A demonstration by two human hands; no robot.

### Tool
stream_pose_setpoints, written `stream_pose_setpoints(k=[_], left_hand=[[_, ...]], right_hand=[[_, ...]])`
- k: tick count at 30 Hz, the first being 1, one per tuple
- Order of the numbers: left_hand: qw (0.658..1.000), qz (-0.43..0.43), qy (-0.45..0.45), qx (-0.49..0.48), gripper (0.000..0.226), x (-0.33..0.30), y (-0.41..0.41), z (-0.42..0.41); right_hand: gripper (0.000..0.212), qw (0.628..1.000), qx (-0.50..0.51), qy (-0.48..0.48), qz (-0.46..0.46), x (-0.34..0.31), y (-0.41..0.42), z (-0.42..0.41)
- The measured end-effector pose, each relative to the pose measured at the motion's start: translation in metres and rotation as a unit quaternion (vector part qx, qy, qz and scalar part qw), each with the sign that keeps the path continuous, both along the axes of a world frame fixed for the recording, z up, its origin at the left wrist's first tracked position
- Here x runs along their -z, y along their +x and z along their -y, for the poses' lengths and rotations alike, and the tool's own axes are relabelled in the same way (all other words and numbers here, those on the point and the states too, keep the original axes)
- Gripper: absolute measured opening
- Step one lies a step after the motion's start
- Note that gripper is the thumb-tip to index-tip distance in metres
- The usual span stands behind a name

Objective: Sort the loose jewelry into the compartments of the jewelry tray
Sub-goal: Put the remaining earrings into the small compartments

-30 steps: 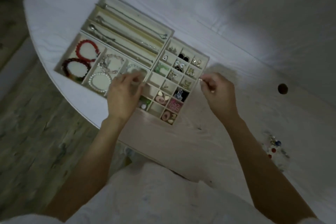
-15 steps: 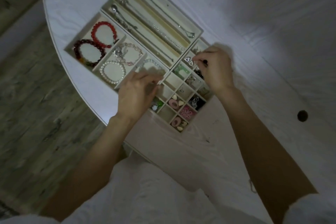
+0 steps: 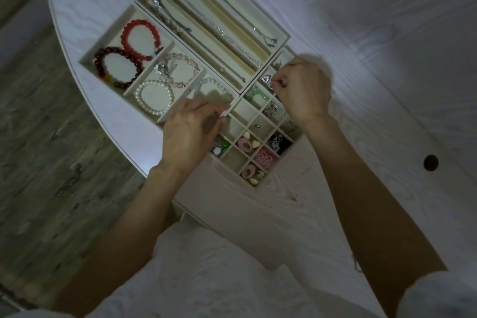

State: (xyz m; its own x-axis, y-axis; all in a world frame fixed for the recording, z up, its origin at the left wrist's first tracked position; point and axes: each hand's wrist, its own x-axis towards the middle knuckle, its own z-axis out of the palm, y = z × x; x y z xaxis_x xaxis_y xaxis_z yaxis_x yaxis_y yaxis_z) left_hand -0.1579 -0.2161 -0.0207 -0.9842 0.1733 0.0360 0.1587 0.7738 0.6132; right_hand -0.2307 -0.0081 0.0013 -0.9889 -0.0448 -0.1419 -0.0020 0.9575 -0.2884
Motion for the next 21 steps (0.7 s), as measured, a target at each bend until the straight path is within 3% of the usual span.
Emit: stream_pose_setpoints(k=[9, 21], left_hand=[[1.0, -0.006, 0.001, 0.01, 0.019, -0.001, -0.002, 0.001], [0.999, -0.028, -0.022, 0.018, 0.019, 0.002, -0.004, 0.003]], right_hand=[[0.016, 0.997, 0.067, 0.0, -0.027, 0.005, 0.003, 0.009], [0.021, 0.995, 0.065, -0.046, -0.054, -0.009, 0.02, 0.0]])
